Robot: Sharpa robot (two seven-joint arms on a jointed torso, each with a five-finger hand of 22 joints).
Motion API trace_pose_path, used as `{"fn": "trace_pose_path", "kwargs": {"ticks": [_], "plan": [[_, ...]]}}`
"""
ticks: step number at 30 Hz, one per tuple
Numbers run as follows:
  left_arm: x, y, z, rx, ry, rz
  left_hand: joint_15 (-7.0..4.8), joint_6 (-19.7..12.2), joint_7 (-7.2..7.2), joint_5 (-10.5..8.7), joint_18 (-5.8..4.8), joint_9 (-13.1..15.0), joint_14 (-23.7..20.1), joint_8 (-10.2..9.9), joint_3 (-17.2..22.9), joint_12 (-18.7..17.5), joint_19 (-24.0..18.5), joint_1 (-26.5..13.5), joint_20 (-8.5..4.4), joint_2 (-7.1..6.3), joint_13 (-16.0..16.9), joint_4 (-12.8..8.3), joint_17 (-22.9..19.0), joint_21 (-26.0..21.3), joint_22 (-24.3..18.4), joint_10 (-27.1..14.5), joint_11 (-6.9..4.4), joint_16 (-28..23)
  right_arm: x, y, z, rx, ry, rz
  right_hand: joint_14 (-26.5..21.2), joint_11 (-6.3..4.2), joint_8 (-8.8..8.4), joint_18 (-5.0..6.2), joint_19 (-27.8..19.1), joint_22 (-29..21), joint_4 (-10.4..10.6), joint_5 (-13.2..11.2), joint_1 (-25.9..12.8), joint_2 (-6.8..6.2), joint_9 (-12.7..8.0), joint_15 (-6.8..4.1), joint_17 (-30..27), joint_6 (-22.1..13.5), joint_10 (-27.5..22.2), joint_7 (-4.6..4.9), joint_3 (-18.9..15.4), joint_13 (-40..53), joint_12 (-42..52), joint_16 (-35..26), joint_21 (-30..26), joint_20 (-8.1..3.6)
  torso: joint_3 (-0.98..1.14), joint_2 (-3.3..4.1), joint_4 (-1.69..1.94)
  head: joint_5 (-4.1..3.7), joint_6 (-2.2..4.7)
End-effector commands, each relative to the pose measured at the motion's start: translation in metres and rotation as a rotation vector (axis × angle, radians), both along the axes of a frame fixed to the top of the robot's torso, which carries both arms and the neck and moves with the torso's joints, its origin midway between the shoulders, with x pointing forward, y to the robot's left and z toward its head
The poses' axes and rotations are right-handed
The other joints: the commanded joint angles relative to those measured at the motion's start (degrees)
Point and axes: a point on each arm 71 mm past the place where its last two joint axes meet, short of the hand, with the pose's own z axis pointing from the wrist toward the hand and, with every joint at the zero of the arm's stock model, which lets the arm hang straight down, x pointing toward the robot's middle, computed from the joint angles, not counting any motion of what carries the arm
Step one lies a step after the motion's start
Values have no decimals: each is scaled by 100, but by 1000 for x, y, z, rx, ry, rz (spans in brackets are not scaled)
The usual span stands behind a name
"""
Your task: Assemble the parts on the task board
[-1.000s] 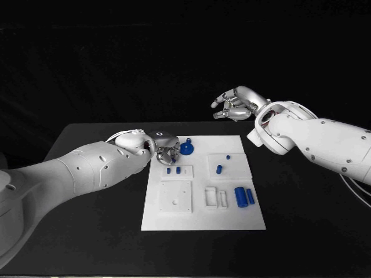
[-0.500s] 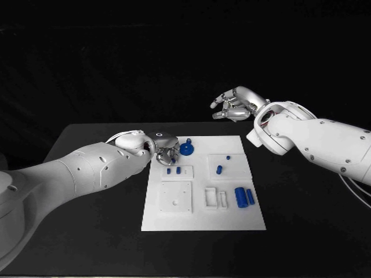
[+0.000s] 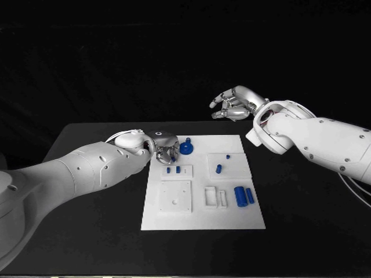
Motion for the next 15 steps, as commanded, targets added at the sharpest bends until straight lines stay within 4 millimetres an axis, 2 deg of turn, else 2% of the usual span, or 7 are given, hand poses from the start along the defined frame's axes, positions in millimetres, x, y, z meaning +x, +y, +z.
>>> {"fn": "trace_pose_path", "kwargs": {"ticks": [1,15], "plan": [[0,-3,2,-20,-14,-8,-32,-11,-21,14,227,-6,14,-5,40,10,6,149,-166,188,10,-5,6,21,8,50,2,-16,0,1,1,0,7,4,-38,0,21,341,-13,6,-2,17,-11,59,-4,6,-6,-110,-55,137,-47,-8,28,-7,-23,-17,-2,-1,-1,-3,3],[2,-5,1,-5,3,15,-30,-19,-17,14,228,-16,18,-9,44,-1,10,147,-166,190,11,-4,9,21,11,42,5,-17,0,2,0,-2,12,6,-43,1,19,341,-17,7,-3,21,-11,60,-6,7,-8,-115,-61,138,-53,-13,30,-7,-26,-16,0,-2,-2,-13,-5]]}}
